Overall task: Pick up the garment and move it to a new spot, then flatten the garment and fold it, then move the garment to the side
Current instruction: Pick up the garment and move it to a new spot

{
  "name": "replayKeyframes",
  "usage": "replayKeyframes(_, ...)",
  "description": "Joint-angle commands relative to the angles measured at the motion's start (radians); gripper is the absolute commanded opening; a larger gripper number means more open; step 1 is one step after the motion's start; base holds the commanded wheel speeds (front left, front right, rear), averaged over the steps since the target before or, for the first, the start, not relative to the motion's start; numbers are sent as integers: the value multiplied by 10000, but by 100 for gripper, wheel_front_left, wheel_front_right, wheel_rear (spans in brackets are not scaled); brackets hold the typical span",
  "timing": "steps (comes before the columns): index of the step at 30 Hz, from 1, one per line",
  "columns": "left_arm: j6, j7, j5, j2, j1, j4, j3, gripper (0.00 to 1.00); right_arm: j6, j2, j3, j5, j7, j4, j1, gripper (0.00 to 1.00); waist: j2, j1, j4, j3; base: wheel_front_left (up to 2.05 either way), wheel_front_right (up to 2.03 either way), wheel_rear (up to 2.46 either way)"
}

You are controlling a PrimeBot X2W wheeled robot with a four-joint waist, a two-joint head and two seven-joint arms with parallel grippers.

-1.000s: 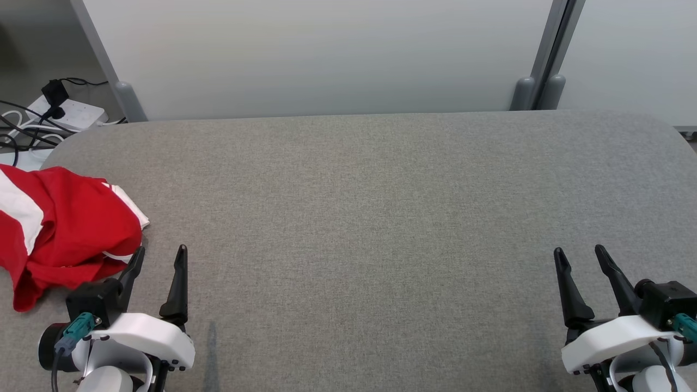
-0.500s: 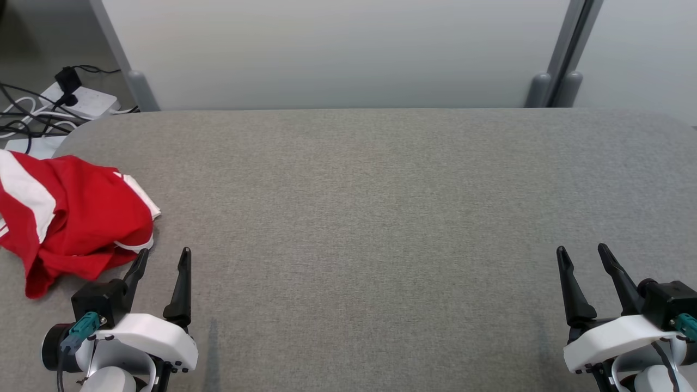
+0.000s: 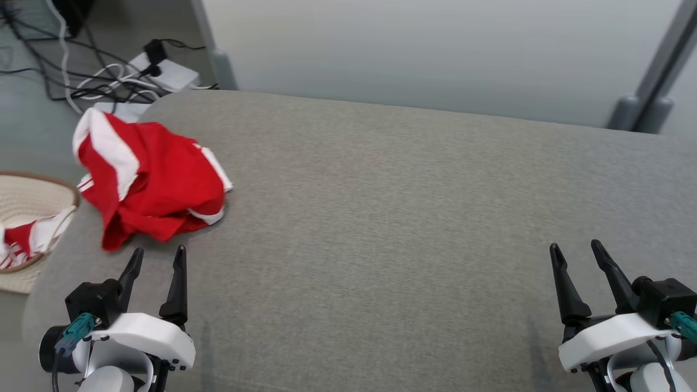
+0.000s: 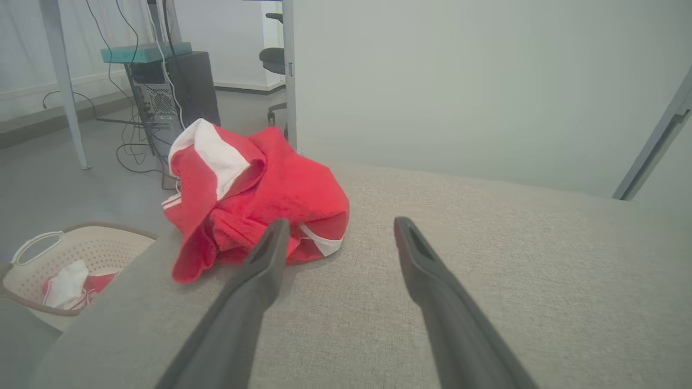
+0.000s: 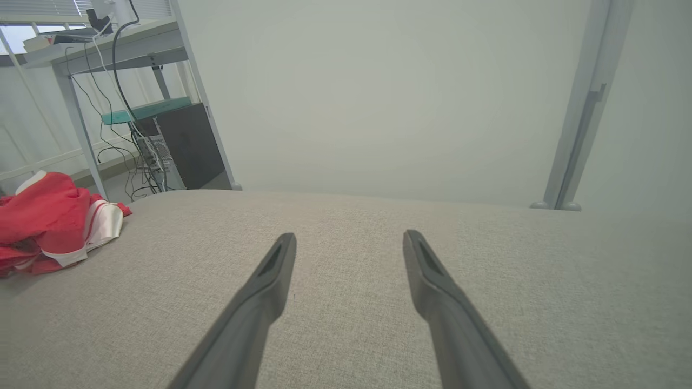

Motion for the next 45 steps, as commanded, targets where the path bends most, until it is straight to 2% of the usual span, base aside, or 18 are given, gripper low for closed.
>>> replayKeyframes(1, 93, -138, -86, 280, -426, -151, 450, 100, 73, -135, 196, 47, -11, -258, -386, 100, 0, 0, 635, -24, 0, 0, 0)
replayKeyframes(7, 175, -161, -193, 221, -406, -153, 480, 100, 73, -106, 211, 59, 32, -292, -318, 100, 0, 0, 1518, -61, 0, 0, 0)
replayKeyframes(16, 176, -67, -261, 241, -354, -200, 390, 100, 73, 58, 200, 51, 39, -270, -274, 100, 0, 0, 2166, -160, 0, 0, 0)
replayKeyframes(37, 136, -32, -494, 310, -492, -117, 294, 100, 73, -20, 343, 112, 91, -272, -301, 100, 0, 0, 2206, -88, 0, 0, 0)
replayKeyframes(45, 119, 175, -319, 617, -1424, -1237, 229, 100, 73, -93, 265, 85, 162, -464, -356, 100, 0, 0, 2277, 175, 0, 0, 0)
